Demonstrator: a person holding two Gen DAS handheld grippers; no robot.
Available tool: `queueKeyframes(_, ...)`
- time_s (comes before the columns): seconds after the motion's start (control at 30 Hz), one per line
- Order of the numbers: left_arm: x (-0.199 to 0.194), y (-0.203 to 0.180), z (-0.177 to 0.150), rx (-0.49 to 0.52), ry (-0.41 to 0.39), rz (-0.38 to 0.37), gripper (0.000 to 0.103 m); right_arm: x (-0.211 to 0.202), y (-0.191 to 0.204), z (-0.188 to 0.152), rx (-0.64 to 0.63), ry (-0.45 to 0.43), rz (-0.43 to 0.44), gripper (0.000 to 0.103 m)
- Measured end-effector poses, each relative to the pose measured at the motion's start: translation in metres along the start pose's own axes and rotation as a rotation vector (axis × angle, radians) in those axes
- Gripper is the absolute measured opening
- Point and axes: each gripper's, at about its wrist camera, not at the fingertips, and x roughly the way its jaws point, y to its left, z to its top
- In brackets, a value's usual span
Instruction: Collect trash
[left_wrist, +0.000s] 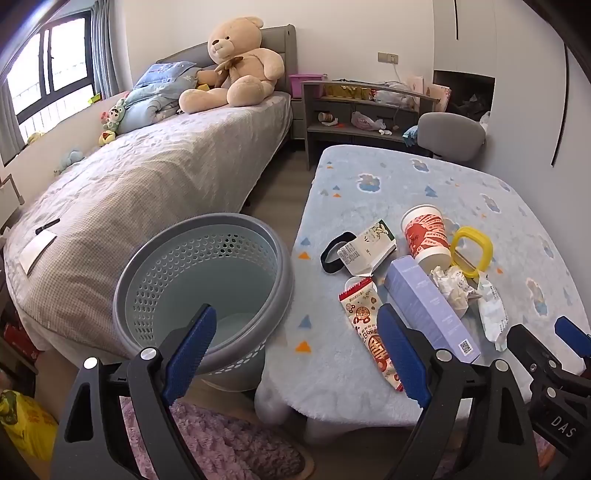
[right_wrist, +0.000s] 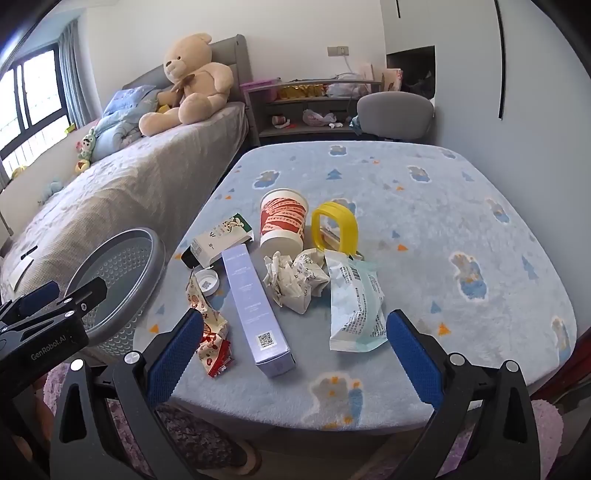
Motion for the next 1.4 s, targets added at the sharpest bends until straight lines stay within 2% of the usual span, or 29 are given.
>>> queueKeyframes(1.4, -0.015, 0.003, 0.003, -0.014, -0.019, -0.002, 0.085, -0.014, 0.011, 0.000, -0.027, -0.031, -0.005, 0.097)
